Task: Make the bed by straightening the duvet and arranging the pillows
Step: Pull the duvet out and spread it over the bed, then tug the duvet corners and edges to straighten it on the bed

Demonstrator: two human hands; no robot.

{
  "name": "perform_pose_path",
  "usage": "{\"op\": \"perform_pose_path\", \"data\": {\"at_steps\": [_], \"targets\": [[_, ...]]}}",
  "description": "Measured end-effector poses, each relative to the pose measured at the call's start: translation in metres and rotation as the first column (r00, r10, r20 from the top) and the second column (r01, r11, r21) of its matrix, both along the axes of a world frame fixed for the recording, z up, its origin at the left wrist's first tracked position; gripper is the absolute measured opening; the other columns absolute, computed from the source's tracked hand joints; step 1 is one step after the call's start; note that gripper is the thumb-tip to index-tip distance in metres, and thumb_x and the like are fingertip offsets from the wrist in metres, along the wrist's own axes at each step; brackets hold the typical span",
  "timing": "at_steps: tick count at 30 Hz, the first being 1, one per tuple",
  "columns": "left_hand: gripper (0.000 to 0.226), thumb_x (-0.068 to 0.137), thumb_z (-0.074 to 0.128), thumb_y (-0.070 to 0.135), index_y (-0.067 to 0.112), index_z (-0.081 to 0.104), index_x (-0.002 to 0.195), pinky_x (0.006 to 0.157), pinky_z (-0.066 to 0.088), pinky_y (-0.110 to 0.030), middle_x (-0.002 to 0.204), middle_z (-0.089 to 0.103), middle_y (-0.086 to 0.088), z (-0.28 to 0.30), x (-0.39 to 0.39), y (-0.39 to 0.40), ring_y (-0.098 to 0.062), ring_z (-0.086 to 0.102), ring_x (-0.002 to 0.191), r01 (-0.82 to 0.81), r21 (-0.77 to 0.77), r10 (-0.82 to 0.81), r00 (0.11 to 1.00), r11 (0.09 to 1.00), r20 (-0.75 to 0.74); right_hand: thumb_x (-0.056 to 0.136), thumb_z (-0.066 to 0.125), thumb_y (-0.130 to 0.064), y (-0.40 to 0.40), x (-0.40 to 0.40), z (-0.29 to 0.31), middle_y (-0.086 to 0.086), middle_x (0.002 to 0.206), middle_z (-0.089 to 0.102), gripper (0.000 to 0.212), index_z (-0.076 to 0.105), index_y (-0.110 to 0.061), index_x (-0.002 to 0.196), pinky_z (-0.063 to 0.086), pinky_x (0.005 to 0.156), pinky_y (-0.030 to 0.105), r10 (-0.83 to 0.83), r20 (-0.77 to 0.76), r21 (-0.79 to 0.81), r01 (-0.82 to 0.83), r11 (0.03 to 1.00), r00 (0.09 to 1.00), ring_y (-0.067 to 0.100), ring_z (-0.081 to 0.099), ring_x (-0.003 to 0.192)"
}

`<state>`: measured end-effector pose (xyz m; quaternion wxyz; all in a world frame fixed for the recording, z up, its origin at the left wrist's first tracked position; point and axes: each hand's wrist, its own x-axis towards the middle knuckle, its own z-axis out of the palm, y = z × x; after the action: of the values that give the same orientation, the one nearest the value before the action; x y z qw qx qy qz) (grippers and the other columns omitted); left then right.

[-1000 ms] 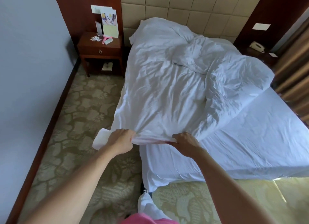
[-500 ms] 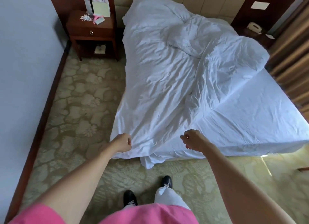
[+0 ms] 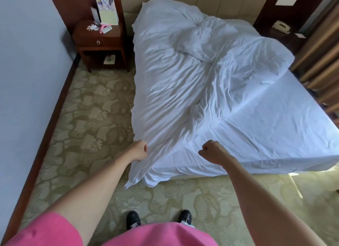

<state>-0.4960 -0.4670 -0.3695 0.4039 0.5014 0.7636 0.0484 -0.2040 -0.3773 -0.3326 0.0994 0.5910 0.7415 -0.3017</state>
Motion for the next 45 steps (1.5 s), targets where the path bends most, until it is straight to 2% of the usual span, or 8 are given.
{"op": "perform_pose_path", "data": {"at_steps": [3,6,11,18,22,26,33,45], "targets": [[0.010,0.084,0.048,0.006,0.013,0.054,0.081,0.057,0.051,-0.031,0.084,0.064,-0.012,0.000,0.047,0.023,-0.025,0.064,0.068,0.050,-0.027,-0.050,0.999,0.998,0.015,0.079,0.052,-0.011,0.017,0.052,0.002,0.000,0.070,0.037,0.033,0.031,-0.021,0.056,0.026,0.049,0.026,-0.004,0.040,0.020,0.003,1.000,0.999,0.017,0.032,0.058],[0.009,0.085,0.051,0.012,0.009,0.059,0.089,0.068,0.059,-0.039,0.090,0.067,-0.013,-0.001,0.084,0.047,-0.029,0.070,0.079,0.066,-0.015,-0.065,0.997,0.998,0.032,0.078,0.049,-0.002,0.031,0.095,0.006,-0.002,0.066,0.035,0.033,0.033,-0.019,0.054,0.026,0.048,0.024,-0.028,0.051,0.053,0.025,0.998,0.998,0.016,0.033,0.057],[0.002,0.085,0.055,0.015,0.013,0.056,0.086,0.071,0.059,-0.042,0.090,0.068,-0.014,-0.002,0.122,0.077,-0.028,0.070,0.079,0.110,-0.029,-0.108,0.992,0.994,0.064,0.077,0.048,0.001,0.059,0.134,0.006,-0.002,0.064,0.034,0.033,0.033,-0.018,0.054,0.024,0.048,0.024,-0.065,0.041,0.067,0.062,0.996,0.997,0.016,0.031,0.054],[0.002,0.085,0.055,0.015,0.014,0.054,0.083,0.071,0.058,-0.040,0.087,0.071,-0.014,-0.009,0.141,0.134,-0.021,0.066,0.064,0.133,-0.060,-0.130,0.990,0.989,0.047,0.077,0.050,0.000,0.113,0.149,-0.003,-0.002,0.064,0.034,0.034,0.032,-0.018,0.055,0.026,0.051,0.027,-0.056,0.002,0.087,0.056,0.995,0.998,0.019,0.034,0.057],[0.001,0.084,0.051,0.014,0.014,0.051,0.085,0.054,0.042,-0.026,0.084,0.070,-0.010,-0.015,0.153,0.184,-0.017,0.063,0.058,0.155,-0.120,-0.146,0.986,0.981,0.076,0.079,0.050,-0.001,0.150,0.161,-0.004,-0.003,0.066,0.036,0.034,0.035,-0.021,0.057,0.030,0.053,0.027,-0.066,-0.006,0.048,0.067,0.997,0.998,0.017,0.037,0.059],[0.001,0.085,0.049,0.012,0.013,0.049,0.085,0.049,0.037,-0.023,0.080,0.066,-0.008,-0.025,0.166,0.244,-0.019,0.061,0.060,0.158,-0.169,-0.139,0.983,0.973,0.117,0.082,0.051,-0.004,0.196,0.174,-0.007,-0.003,0.073,0.040,0.030,0.037,-0.020,0.061,0.029,0.051,0.025,-0.053,0.061,-0.039,0.055,0.998,0.997,0.015,0.035,0.058],[0.004,0.091,0.047,0.014,0.013,0.050,0.090,0.049,0.040,-0.023,0.084,0.066,-0.008,-0.030,0.162,0.317,-0.016,0.060,0.059,0.169,-0.195,-0.147,0.982,0.966,0.123,0.086,0.052,-0.012,0.271,0.166,-0.011,-0.001,0.080,0.047,0.016,0.045,-0.019,0.074,0.035,0.055,0.027,-0.126,0.034,-0.041,0.127,0.991,0.991,0.015,0.041,0.063],[0.008,0.094,0.049,0.017,0.011,0.054,0.096,0.061,0.043,-0.029,0.097,0.066,-0.013,-0.061,0.146,0.380,-0.022,0.058,0.076,-0.066,-0.202,0.092,0.988,0.977,0.123,0.085,0.051,-0.015,0.381,0.104,-0.065,-0.001,0.080,0.047,0.021,0.040,-0.022,0.069,0.037,0.057,0.027,0.091,-0.008,-0.160,-0.091,0.983,0.996,0.016,0.042,0.064]]}}
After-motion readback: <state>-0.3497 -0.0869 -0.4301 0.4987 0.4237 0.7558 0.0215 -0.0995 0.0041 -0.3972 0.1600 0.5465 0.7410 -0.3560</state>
